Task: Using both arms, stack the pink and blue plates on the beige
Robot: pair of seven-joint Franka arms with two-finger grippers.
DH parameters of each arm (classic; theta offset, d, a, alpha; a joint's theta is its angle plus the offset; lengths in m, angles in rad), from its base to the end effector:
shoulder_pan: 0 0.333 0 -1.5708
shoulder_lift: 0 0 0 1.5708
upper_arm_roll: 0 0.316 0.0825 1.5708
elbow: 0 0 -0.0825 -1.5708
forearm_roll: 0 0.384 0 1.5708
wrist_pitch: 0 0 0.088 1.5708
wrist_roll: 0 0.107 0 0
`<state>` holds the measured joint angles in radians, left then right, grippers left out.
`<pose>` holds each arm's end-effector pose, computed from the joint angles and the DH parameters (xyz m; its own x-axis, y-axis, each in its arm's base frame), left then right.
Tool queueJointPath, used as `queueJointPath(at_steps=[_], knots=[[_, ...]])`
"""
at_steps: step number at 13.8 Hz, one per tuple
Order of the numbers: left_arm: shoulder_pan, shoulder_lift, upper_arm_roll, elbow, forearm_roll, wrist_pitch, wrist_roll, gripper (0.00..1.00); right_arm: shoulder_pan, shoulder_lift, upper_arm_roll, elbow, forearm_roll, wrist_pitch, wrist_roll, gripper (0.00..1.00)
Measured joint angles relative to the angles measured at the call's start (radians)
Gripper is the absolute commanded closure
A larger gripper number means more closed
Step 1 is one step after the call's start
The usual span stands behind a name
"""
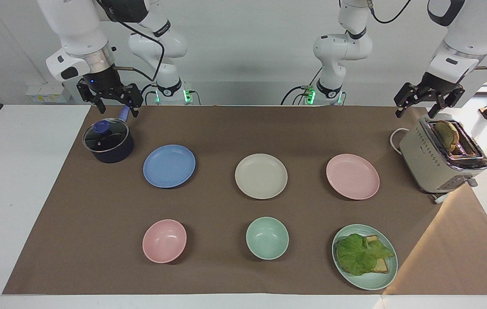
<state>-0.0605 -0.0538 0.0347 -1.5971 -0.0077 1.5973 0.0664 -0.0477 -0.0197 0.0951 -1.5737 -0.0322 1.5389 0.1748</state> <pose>0.5404 -0.0142 0.6439 0.9943 -0.0918 0.0545 -0.0922 -0.9957 0.0060 0.5447 0.0229 0.6312 0.9917 -0.1280 -0.0090 -0.1276 -0.9912 0.0362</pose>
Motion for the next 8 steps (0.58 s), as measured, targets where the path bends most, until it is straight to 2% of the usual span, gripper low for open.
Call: queueJointPath(at_steps=[2,4,8], knots=[[0.003,-0.001,0.004,-0.003,0.0,0.0,-0.001,0.0,0.0,0.0,0.0,0.0,0.0,0.0,-0.001,0.0],[0.023,0.0,0.015,-0.069,0.0,0.016,0.002,0.0,0.0,0.0,0.0,0.0,0.0,0.0,-0.007,0.0],[0.054,0.03,0.019,-0.337,0.0,0.293,0.003,0.0,0.0,0.0,0.0,0.0,0.0,-0.001,-0.01,0.0]])
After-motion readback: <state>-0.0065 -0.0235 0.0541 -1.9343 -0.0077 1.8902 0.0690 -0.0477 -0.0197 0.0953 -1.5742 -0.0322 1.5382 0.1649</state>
